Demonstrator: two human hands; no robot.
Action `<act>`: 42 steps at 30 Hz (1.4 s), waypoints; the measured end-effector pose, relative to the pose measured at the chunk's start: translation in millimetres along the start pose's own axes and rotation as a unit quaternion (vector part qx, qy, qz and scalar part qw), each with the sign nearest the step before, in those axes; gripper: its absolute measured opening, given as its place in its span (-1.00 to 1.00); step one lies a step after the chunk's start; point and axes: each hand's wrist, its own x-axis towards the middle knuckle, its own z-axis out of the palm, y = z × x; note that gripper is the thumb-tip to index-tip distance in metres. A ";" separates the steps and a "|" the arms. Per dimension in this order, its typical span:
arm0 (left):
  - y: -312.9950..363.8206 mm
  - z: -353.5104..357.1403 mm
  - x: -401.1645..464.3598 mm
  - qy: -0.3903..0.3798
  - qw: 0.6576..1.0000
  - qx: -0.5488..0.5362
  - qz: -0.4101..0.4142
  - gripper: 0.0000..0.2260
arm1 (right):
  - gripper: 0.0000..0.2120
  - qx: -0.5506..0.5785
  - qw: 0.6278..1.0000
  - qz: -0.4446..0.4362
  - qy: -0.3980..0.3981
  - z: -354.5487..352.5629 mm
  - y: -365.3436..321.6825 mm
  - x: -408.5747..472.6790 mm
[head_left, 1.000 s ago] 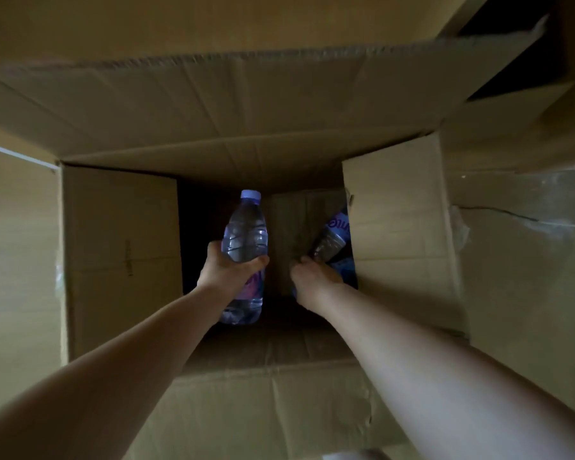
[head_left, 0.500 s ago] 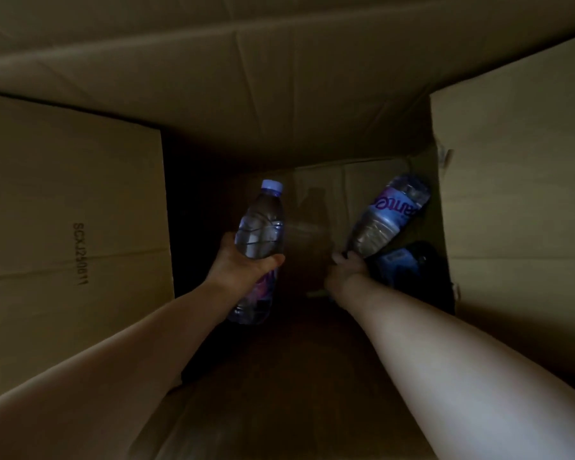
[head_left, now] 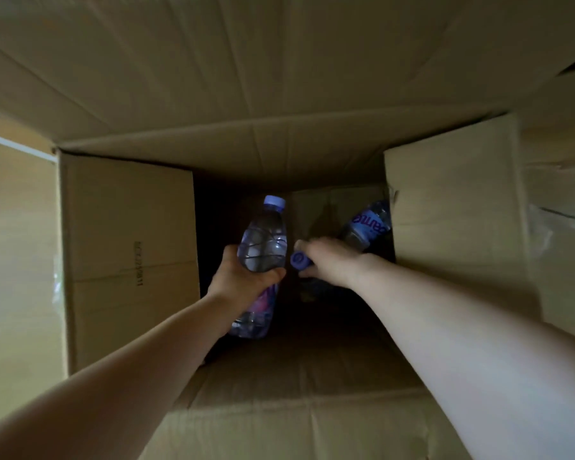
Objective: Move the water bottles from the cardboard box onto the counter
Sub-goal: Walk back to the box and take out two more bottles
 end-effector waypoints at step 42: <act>100.6 -372.4 -531.6 -0.257 0.788 -0.507 0.236 -0.18 | -0.81 0.491 0.870 -0.043 0.009 -279.1 -513.7 -390.1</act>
